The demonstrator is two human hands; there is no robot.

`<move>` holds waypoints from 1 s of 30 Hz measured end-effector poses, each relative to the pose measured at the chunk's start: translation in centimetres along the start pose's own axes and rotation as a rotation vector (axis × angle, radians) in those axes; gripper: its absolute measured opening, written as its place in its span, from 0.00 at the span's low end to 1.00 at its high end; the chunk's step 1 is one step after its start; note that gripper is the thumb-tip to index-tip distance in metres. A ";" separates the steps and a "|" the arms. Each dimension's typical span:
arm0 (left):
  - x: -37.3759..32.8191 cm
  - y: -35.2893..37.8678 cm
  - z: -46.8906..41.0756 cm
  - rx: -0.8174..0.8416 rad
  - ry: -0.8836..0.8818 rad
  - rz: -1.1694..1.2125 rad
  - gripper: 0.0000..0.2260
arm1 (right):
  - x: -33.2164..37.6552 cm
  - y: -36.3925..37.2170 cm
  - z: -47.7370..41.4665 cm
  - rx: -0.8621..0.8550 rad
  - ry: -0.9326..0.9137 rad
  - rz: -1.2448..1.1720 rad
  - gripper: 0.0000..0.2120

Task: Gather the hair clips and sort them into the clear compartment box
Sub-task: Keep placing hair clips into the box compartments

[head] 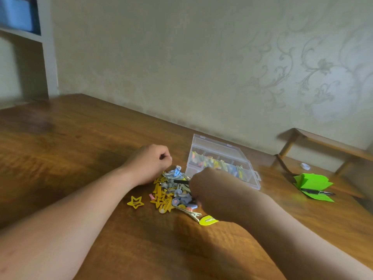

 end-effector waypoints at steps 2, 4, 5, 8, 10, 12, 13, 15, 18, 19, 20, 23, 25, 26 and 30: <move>0.1 -0.1 0.2 0.001 -0.002 0.015 0.09 | 0.2 -0.1 0.2 0.019 -0.003 0.005 0.03; 0.2 -0.2 0.3 -0.002 -0.005 0.013 0.08 | 0.4 -0.1 0.7 0.031 -0.013 0.022 0.05; 0.2 -0.3 0.4 -0.008 -0.006 0.008 0.08 | 0.6 -0.1 0.8 0.030 -0.016 0.025 0.05; 0.1 -0.5 0.5 -0.023 0.003 -0.006 0.09 | 0.7 -0.1 1.2 -0.013 -0.005 -0.005 0.08; 0.1 -0.3 0.4 -0.020 0.010 -0.005 0.09 | -0.2 0.3 1.3 -0.064 0.032 -0.084 0.10; 0.3 -0.1 0.4 -0.017 0.012 -0.007 0.09 | -1.1 0.5 1.4 -0.110 0.058 -0.134 0.10; 0.3 -0.1 0.3 -0.016 0.012 -0.008 0.09 | -1.4 0.5 1.5 -0.129 0.060 -0.139 0.10; 0.2 -0.1 0.3 -0.015 0.012 -0.001 0.09 | -1.7 0.7 1.8 -0.162 0.046 -0.150 0.09; 0.0 -0.1 0.3 -0.019 0.020 -0.001 0.10 | -2.0 0.8 1.9 -0.222 0.037 -0.185 0.08; 0.0 -0.1 0.3 -0.019 0.024 -0.002 0.10 | -2.3 1.1 2.0 -0.242 0.041 -0.199 0.07; 0.0 0.0 0.3 -0.019 0.026 -0.001 0.10 | -2.7 1.3 2.3 -0.260 0.047 -0.223 0.07; 0.2 0.1 0.0 -0.023 0.024 -0.003 0.10 | -4.7 0.8 3.2 -0.357 0.099 -0.414 0.07; 0.1 0.2 -0.2 -0.027 0.027 -0.015 0.10 | -7.6 -1.2 3.5 -0.505 0.156 -0.516 0.09; 0.1 0.2 -0.2 -0.025 0.030 -0.024 0.10 | -9.3 -2.6 3.3 -0.590 0.178 -0.532 0.09; 0.1 0.2 -0.3 -0.026 0.026 -0.015 0.10 | -15.7 -5.9 -0.4 -0.646 0.317 -0.698 0.04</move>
Point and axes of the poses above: each hand's wrist, its own z-axis away from the middle knuckle, its own y-axis out of the palm, x = y × z, the point moved 9 cm from there along -z, towards the middle knuckle, and after that the axes turned 15 degrees about -z, right-handed, at the moved point
